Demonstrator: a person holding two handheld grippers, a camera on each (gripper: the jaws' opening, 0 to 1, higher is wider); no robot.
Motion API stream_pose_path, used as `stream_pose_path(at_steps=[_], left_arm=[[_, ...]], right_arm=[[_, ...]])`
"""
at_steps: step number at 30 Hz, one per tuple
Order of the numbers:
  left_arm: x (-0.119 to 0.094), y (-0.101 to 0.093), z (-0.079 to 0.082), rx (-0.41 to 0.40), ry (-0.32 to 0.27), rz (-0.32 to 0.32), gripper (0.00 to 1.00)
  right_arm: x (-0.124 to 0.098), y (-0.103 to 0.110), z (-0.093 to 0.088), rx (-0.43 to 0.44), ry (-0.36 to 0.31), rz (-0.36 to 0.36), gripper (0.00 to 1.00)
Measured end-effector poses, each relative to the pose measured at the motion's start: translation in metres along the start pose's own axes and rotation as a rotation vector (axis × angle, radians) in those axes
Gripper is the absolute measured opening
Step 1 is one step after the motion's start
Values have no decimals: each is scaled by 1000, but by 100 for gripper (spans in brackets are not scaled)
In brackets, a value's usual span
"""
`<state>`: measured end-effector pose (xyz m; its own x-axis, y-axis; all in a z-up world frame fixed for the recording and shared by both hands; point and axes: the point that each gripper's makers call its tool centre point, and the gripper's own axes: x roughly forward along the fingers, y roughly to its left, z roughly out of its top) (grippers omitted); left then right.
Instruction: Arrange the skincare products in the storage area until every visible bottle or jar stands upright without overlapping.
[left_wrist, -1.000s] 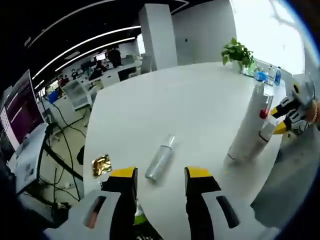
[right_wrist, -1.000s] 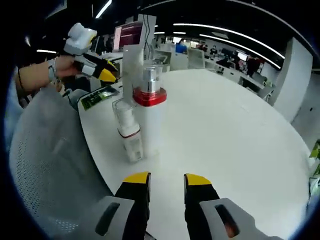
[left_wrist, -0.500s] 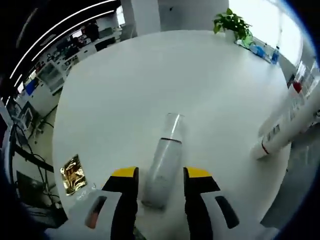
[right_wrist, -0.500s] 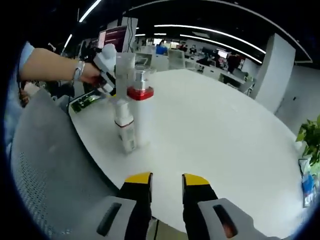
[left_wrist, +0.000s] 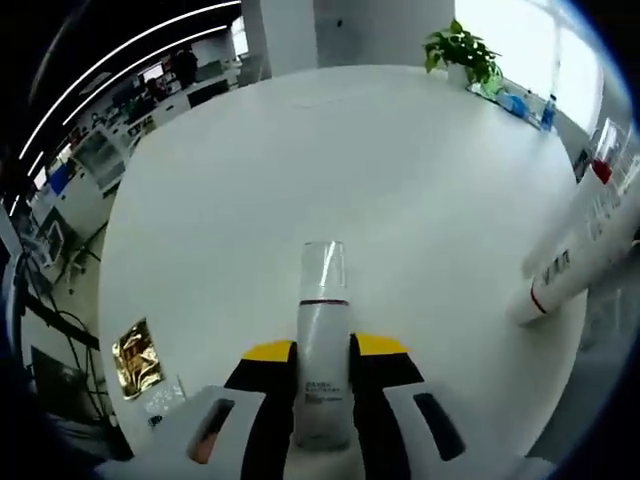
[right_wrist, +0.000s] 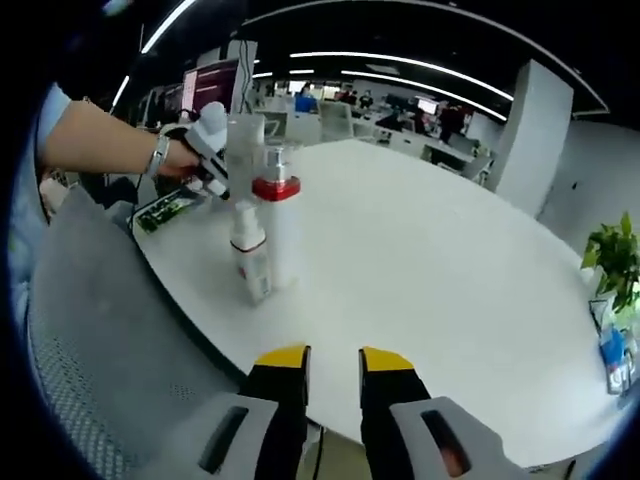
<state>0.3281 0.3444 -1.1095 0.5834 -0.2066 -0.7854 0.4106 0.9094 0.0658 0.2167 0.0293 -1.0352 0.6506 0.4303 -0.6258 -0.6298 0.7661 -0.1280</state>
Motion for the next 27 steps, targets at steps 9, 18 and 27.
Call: stream_pose_path(at_steps=[9,18,27], left_arm=[[-55,-27,1,-26,-115,-48,17],[-120,-52,22,-182,-331,-177,17],[-170,-119,26,-130,-478,-542,17]], right_arm=[[-4,10,13,10,-59,31,9],[-5,16,35,-13,-123,25,7],[-25,46,100,-42,-330,142,5]])
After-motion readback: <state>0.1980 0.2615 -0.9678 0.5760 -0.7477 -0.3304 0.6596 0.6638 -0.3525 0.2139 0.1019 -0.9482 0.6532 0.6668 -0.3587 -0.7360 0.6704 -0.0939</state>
